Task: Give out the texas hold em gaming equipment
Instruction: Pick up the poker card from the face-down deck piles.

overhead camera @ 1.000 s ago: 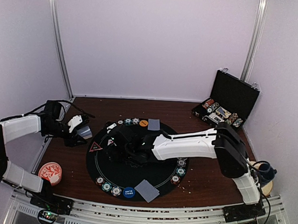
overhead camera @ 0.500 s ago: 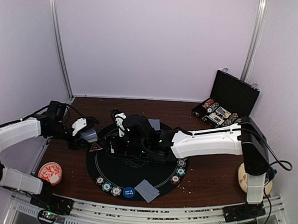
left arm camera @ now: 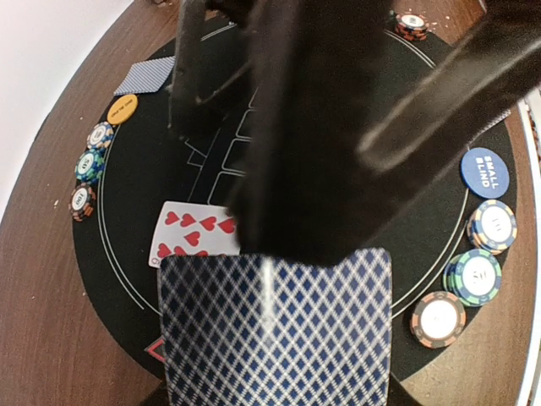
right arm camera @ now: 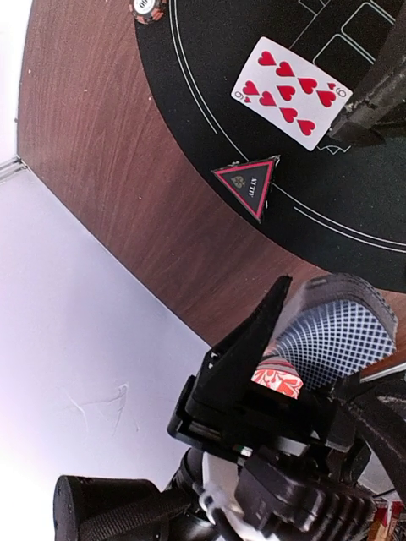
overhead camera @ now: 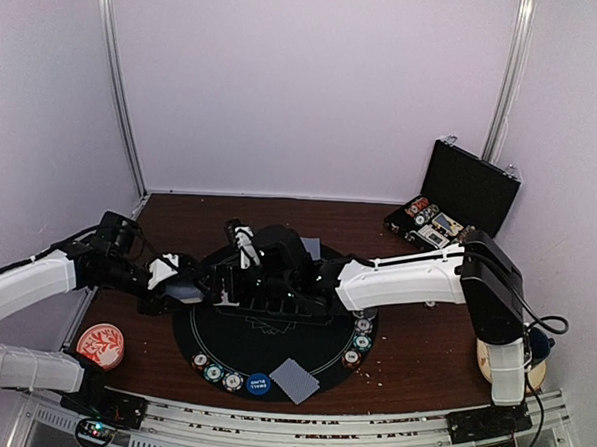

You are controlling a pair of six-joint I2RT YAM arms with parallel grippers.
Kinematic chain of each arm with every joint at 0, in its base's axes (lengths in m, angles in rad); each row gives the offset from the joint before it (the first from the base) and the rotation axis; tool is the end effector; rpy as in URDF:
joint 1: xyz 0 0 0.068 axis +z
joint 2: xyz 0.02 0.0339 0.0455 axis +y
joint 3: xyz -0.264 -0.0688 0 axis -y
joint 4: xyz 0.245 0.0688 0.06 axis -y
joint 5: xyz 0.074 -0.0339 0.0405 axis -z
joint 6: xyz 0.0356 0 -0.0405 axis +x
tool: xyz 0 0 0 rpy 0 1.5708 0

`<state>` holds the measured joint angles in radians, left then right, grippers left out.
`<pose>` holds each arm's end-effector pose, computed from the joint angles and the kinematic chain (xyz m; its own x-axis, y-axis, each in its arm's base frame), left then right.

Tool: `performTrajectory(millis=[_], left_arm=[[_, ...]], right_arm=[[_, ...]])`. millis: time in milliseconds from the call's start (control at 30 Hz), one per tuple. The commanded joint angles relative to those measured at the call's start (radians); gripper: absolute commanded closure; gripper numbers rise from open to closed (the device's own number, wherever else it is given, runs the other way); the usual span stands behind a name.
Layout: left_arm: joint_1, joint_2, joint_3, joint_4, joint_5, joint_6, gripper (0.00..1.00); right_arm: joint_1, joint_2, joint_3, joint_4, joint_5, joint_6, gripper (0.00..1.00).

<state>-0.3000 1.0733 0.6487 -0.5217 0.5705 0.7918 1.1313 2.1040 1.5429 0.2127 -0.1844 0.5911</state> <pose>0.1880 -0.0783 0.2149 -0.1528 0.6742 -0.7226 0.9382 0.3287 0.1083 0.2051 0.4516 0.2241 -0.6572 -0.1104 -0.7456 -0.7186 0.3900 0.5758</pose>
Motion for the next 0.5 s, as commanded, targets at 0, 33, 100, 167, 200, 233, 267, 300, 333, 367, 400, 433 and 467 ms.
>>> performTrajectory(millis=[0, 33, 100, 167, 200, 233, 267, 300, 333, 367, 400, 433, 467], left_arm=[[-0.022, -0.024, -0.02, -0.005, 0.036, 0.035, 0.85], [-0.027, -0.027, -0.022, -0.006, 0.037, 0.036, 0.84], [-0.035, -0.03, -0.021, -0.016, 0.041, 0.041, 0.84], [-0.04, -0.034, -0.021, -0.018, 0.046, 0.043, 0.84], [-0.042, -0.033, -0.022, -0.018, 0.047, 0.043, 0.84], [-0.044, -0.036, -0.024, -0.018, 0.047, 0.043, 0.84], [-0.047, -0.035, -0.024, -0.018, 0.047, 0.044, 0.84], [-0.049, -0.034, -0.026, -0.018, 0.045, 0.045, 0.84], [-0.052, -0.034, -0.027, -0.018, 0.046, 0.046, 0.84], [-0.052, -0.033, -0.029, -0.018, 0.045, 0.047, 0.84], [-0.053, -0.031, -0.028, -0.018, 0.044, 0.046, 0.84], [-0.054, -0.031, -0.029, -0.018, 0.043, 0.047, 0.84], [-0.053, -0.031, -0.029, -0.018, 0.043, 0.049, 0.84]], right_arm=[[-0.015, 0.055, 0.041, 0.033, -0.071, 0.031, 0.02], [-0.018, 0.067, 0.05, 0.036, -0.086, 0.035, 0.03], [-0.02, 0.093, 0.071, 0.039, -0.119, 0.043, 0.04], [-0.022, 0.114, 0.088, 0.045, -0.145, 0.048, 0.05], [-0.022, 0.126, 0.098, 0.046, -0.156, 0.052, 0.06], [-0.022, 0.134, 0.107, 0.049, -0.166, 0.055, 0.06], [-0.022, 0.145, 0.116, 0.053, -0.176, 0.057, 0.06], [-0.022, 0.157, 0.127, 0.053, -0.187, 0.059, 0.07], [-0.021, 0.168, 0.138, 0.05, -0.197, 0.06, 0.07], [-0.022, 0.18, 0.152, 0.047, -0.207, 0.062, 0.08], [-0.022, 0.193, 0.162, 0.043, -0.215, 0.063, 0.09], [-0.022, 0.203, 0.173, 0.036, -0.221, 0.065, 0.1], [-0.022, 0.21, 0.184, 0.026, -0.22, 0.065, 0.1]])
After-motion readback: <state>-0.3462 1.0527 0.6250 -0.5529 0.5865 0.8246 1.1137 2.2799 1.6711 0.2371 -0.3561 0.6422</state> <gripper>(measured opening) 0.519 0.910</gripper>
